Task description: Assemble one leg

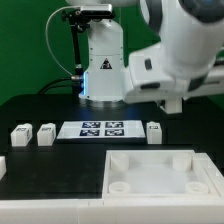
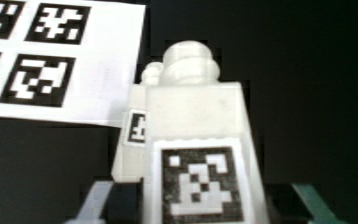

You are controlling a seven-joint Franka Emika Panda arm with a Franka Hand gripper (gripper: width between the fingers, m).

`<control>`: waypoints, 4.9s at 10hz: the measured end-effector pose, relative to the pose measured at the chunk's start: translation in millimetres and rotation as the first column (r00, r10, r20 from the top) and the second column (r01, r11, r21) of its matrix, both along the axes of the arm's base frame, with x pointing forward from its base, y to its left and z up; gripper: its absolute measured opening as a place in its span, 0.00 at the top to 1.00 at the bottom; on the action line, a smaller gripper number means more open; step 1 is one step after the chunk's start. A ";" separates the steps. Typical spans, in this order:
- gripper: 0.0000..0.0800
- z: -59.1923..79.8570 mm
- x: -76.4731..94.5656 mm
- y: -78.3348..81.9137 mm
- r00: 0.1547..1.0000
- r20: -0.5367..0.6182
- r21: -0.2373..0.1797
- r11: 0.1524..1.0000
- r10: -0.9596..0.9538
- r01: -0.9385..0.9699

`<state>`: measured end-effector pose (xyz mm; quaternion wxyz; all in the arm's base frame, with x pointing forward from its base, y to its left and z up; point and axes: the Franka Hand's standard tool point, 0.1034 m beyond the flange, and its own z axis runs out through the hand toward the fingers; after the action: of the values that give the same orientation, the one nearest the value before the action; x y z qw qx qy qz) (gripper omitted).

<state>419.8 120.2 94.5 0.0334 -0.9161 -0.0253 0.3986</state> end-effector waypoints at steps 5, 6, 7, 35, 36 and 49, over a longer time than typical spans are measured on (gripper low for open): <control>0.64 31.3 87.4 -29.4 0.886 0.463 0.079 0.996 0.008 -0.050; 0.64 50.4 119.9 -38.0 0.822 0.570 0.073 0.995 0.019 -0.074; 0.64 60.5 144.1 -37.9 0.746 0.665 0.071 0.995 0.004 -0.069; 0.19 -27.8 203.4 -7.8 0.160 0.986 0.061 0.996 -0.050 -0.060; 0.19 -27.9 203.4 -7.8 0.160 0.986 0.061 0.996 -0.050 -0.060; 0.21 -13.7 223.4 -1.1 0.742 0.665 0.126 0.992 -0.080 -0.007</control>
Offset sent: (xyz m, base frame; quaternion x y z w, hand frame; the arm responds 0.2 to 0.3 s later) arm 0.0986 -0.0360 0.0494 -0.0150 0.2641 -0.0853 0.9606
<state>643.2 119.1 80.8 0.0850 -0.9947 -0.0416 0.0407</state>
